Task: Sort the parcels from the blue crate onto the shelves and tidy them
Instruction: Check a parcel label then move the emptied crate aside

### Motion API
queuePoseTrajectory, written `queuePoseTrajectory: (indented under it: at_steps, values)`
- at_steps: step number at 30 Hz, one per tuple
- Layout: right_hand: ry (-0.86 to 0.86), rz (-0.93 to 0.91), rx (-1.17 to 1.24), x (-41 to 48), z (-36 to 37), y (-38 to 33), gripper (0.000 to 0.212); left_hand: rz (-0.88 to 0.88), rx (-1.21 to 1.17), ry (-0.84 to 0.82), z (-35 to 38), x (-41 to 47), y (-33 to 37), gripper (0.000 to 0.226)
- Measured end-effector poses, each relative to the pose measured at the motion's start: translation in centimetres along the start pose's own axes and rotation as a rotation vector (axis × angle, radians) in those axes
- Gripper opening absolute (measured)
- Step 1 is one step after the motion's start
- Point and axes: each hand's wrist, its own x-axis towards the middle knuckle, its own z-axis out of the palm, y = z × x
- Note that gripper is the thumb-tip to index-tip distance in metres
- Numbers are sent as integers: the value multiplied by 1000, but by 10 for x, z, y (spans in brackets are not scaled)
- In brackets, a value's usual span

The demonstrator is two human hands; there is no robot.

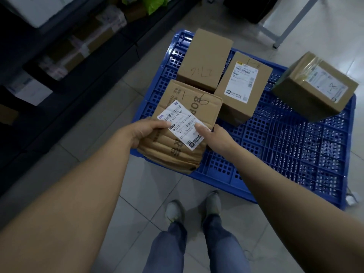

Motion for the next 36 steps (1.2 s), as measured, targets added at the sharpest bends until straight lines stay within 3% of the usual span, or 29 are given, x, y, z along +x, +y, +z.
queuePoseTrajectory:
  at_steps: [3,4,7,11,18,21,25,30,36]
  values:
    - [-20,-5,16,-2,-2,0,51,9,-66,-4,5,-1,-9,75]
    - [-23,-6,13,-3,-2,0,54,9,-92,-6,6,-1,-12,75]
    - [-34,9,14,-9,-6,-4,57,10,-126,-36,14,-14,-9,47]
    - [-27,7,27,-22,-18,-18,55,0,-150,-93,19,-36,7,37]
    - [-13,-20,93,-55,-45,-52,62,-16,-148,-132,28,-83,41,33]
    - [-2,-47,110,-68,-59,-67,63,26,-134,-136,32,-100,57,41]
    - [43,-66,103,-83,-78,-92,88,71,-142,-123,39,-119,83,38]
    - [85,-120,93,-95,-104,-114,61,124,-146,-124,50,-141,114,24]
    - [79,-127,197,-99,-135,-127,57,280,-213,-139,67,-151,126,51]
